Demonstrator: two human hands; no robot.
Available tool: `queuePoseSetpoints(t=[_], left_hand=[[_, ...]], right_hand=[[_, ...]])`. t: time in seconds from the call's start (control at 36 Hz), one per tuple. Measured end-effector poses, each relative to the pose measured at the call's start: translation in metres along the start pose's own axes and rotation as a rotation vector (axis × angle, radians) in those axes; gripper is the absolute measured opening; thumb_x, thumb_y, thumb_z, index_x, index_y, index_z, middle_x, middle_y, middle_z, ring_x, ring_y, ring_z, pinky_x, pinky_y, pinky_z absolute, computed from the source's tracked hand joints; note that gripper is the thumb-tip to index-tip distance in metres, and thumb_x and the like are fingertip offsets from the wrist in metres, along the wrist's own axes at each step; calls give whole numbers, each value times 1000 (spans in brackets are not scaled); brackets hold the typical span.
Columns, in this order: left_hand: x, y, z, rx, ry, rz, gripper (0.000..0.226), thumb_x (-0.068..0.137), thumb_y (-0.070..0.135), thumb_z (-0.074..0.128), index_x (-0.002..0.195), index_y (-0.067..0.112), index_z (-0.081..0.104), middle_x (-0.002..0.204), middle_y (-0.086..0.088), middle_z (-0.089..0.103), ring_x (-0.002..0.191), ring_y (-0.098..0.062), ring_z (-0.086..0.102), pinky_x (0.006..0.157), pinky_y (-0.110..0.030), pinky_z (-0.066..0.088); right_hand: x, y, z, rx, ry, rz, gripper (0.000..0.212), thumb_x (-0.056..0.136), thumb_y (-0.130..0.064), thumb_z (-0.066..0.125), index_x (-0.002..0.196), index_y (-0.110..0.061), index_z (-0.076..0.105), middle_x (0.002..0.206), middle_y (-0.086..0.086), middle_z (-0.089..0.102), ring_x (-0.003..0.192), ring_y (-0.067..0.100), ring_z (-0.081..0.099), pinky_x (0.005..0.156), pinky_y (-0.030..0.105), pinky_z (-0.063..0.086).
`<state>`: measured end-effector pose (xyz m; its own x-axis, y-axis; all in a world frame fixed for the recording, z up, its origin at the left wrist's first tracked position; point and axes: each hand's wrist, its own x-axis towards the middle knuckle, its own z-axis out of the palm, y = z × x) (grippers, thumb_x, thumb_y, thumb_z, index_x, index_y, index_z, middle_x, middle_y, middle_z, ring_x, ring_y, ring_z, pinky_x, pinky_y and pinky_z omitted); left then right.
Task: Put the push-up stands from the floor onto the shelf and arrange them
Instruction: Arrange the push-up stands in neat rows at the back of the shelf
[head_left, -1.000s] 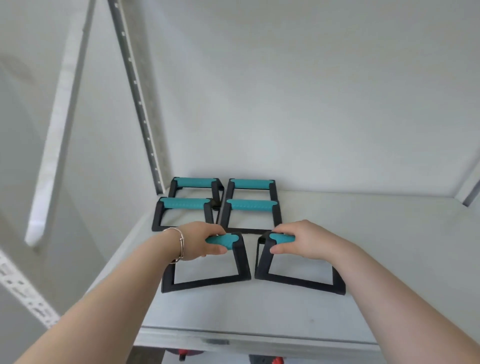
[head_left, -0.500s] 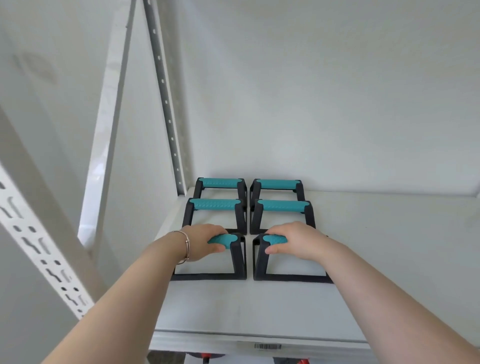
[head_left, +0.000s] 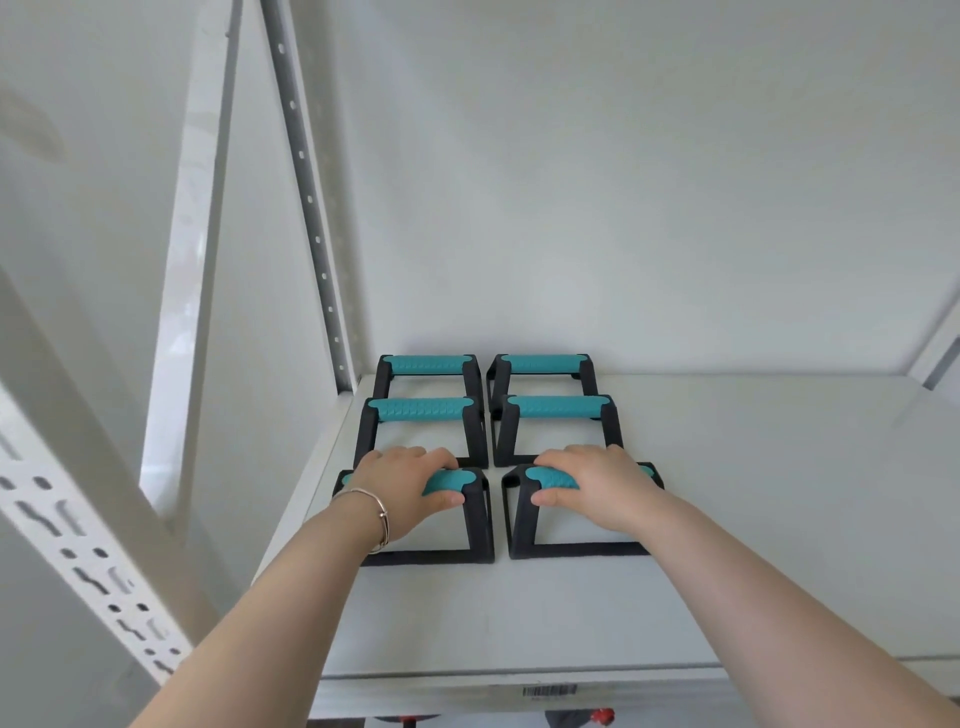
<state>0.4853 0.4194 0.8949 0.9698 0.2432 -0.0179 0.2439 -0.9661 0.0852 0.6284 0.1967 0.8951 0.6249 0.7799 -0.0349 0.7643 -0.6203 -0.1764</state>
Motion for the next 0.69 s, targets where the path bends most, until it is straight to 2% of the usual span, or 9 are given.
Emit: queuePoseSetpoints(t=[0.22,0.5,0.69], left_hand=[[1,-2,2,6,5,5,43,92,62,42,128,38,43,114,10,58,104,-17,52,96,-37,40],[0,-1,3,31,21,18,43,93,61,40,129,37,42,116,9,58,108,-17,52,96,-38,39],[-1,-4,2,56,35,48,44,94,60,38,131,37,41,119,9,57,110,-17,51,97,-38,39]], right_hand=[[1,-1,1,-3,20,-7,52,89,-66,46,131,-35,52,114,-5,62,106,20,53,97,40,39],[8,-3,1,14,17,8,48,88,-67,48,127,-38,54,110,-6,62,103,21,55,96,38,39],[5,-5,-3,56,-5,41,49,89,-64,51,131,-39,54,117,-4,62,108,25,52,101,37,37]])
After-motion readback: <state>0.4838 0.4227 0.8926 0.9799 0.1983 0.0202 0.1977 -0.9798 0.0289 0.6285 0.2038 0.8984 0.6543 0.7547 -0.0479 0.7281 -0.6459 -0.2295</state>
